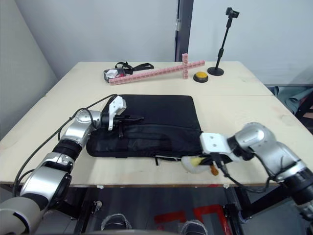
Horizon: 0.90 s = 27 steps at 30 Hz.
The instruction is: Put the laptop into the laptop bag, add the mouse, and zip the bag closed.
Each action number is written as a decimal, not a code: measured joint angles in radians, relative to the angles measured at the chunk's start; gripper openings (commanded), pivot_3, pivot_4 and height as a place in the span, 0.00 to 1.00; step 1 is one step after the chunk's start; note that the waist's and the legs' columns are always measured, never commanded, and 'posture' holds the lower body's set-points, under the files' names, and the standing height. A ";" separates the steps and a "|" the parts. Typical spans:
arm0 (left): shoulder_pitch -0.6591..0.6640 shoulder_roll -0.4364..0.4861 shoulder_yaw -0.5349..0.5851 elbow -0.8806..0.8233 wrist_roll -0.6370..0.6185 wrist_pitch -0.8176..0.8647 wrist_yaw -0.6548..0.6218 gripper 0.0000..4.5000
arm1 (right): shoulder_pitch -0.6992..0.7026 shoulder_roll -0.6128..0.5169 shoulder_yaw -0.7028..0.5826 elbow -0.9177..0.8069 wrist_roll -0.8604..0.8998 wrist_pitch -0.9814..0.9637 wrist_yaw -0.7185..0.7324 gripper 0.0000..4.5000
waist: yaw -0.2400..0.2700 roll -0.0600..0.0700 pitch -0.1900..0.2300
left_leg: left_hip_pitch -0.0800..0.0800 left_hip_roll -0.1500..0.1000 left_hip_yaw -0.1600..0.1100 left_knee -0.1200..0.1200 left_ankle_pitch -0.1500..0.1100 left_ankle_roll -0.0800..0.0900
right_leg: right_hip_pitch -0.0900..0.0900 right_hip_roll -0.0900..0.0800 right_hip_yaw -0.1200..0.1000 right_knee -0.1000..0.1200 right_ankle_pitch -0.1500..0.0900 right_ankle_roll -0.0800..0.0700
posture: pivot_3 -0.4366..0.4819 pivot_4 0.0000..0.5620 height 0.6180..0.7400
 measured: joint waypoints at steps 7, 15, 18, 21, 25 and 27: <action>-0.005 0.000 -0.001 0.019 0.001 -0.015 -0.004 0.00 | 0.047 -0.096 -0.096 0.118 -0.003 -0.043 0.006 0.00 | -0.002 0.000 0.000 | 0.000 0.000 0.001 0.000 0.000 0.001 | 0.000 0.000 0.000 -0.001 0.000 0.000 | 0.48 0.27 1.00; -0.016 -0.002 -0.003 0.038 0.007 -0.033 -0.012 0.00 | 0.039 -0.127 -0.117 0.228 -0.021 -0.083 0.008 0.00 | -0.001 0.000 0.000 | -0.001 0.000 0.001 0.000 0.000 0.001 | 0.000 0.000 0.000 -0.004 0.000 0.000 | 0.48 0.27 1.00; -0.020 -0.003 -0.003 0.039 0.018 -0.036 -0.012 0.00 | 0.015 -0.126 -0.115 0.264 -0.034 -0.092 0.005 0.00 | -0.001 0.000 0.000 | -0.002 -0.001 0.001 0.000 0.000 0.001 | 0.000 -0.001 0.001 -0.004 0.000 0.000 | 0.48 0.27 1.00; -0.022 -0.004 -0.003 0.040 0.021 -0.036 -0.013 0.00 | -0.016 -0.126 -0.115 0.315 -0.055 -0.115 0.000 0.00 | -0.001 0.000 0.000 | -0.002 -0.001 0.001 -0.001 0.000 0.001 | 0.000 -0.001 0.000 -0.004 0.000 0.001 | 0.48 0.27 1.00; -0.023 -0.004 -0.003 0.041 0.024 -0.038 -0.015 0.00 | -0.065 -0.126 -0.113 0.377 -0.074 -0.138 0.005 0.00 | -0.001 0.000 0.000 | -0.002 -0.001 0.002 -0.001 0.000 0.001 | 0.000 -0.001 0.001 -0.005 0.000 0.001 | 0.48 0.27 1.00; -0.023 -0.004 -0.003 0.041 0.024 -0.040 -0.018 0.00 | -0.089 -0.125 -0.111 0.409 -0.088 -0.156 0.007 0.00 | -0.001 0.000 0.000 | -0.002 -0.001 0.002 -0.002 0.000 0.002 | 0.000 -0.001 0.000 -0.006 0.000 0.001 | 0.48 0.27 1.00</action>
